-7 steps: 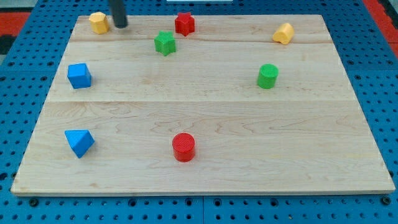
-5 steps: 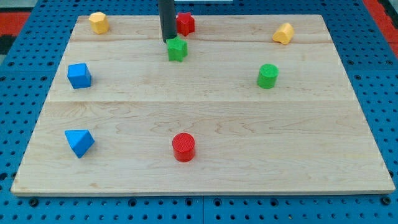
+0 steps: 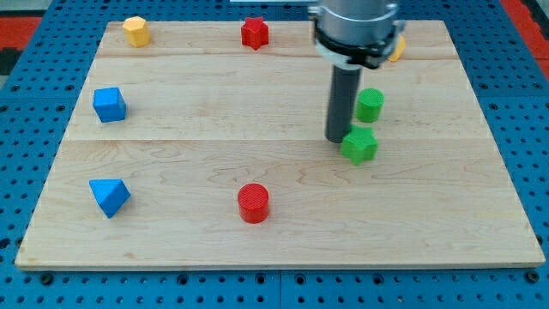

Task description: Drag the green star to bottom right corner of the board

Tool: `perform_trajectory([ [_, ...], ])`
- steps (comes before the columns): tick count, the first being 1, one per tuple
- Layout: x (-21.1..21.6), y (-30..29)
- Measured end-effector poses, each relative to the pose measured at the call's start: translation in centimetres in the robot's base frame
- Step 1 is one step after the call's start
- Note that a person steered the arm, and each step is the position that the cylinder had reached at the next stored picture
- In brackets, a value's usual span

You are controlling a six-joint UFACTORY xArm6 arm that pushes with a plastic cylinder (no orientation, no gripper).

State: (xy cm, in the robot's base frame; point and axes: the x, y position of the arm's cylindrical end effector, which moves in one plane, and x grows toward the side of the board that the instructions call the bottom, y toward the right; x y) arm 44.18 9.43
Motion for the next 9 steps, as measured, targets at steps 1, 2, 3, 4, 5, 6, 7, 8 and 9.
perform_trajectory([
  [1,2.6,1.7],
  [2,3.0,5.2],
  [3,2.6,4.8],
  [4,3.4,6.6],
  [5,5.8,6.7],
  [6,5.9,4.6],
  [7,5.1,1.9],
  [8,1.9,0.6],
  [9,1.2,7.5],
])
